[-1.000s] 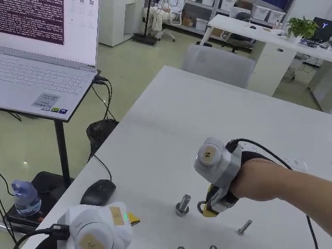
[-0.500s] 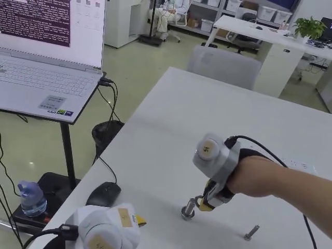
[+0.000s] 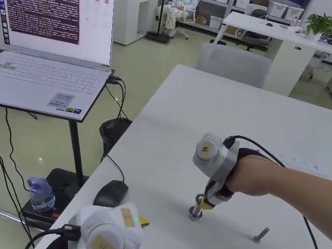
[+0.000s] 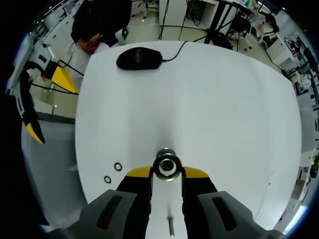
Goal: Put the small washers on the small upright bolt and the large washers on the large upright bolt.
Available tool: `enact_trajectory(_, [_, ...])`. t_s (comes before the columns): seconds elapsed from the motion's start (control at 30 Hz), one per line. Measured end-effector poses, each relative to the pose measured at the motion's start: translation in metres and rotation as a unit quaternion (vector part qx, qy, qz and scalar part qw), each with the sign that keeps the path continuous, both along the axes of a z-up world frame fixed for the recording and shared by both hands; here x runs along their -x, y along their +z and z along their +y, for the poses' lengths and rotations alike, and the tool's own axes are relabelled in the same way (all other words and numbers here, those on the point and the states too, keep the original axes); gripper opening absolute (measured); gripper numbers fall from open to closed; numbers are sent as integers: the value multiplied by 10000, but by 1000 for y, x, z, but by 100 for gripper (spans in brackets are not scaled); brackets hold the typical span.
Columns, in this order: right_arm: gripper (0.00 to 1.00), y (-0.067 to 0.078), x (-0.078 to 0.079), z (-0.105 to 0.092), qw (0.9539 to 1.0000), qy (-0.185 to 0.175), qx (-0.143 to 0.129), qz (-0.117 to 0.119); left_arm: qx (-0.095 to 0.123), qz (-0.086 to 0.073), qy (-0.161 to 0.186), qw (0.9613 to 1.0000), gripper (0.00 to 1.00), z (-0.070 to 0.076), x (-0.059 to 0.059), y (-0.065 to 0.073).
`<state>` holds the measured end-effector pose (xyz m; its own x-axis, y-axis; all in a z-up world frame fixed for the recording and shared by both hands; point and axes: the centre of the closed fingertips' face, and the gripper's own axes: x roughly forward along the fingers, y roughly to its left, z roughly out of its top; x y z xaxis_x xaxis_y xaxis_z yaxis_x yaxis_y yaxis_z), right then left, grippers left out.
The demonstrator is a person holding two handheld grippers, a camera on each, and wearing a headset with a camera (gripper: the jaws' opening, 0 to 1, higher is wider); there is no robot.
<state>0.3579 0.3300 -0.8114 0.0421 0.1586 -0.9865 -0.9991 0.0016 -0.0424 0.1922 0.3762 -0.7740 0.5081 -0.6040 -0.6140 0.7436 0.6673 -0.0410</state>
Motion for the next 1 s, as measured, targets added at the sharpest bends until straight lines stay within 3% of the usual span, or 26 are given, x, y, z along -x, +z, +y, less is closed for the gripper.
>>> enact_trajectory(1.0, [23,-34,-1,-1,9996,56,214,180,25,33,40,10000,70,3,-5,-6])
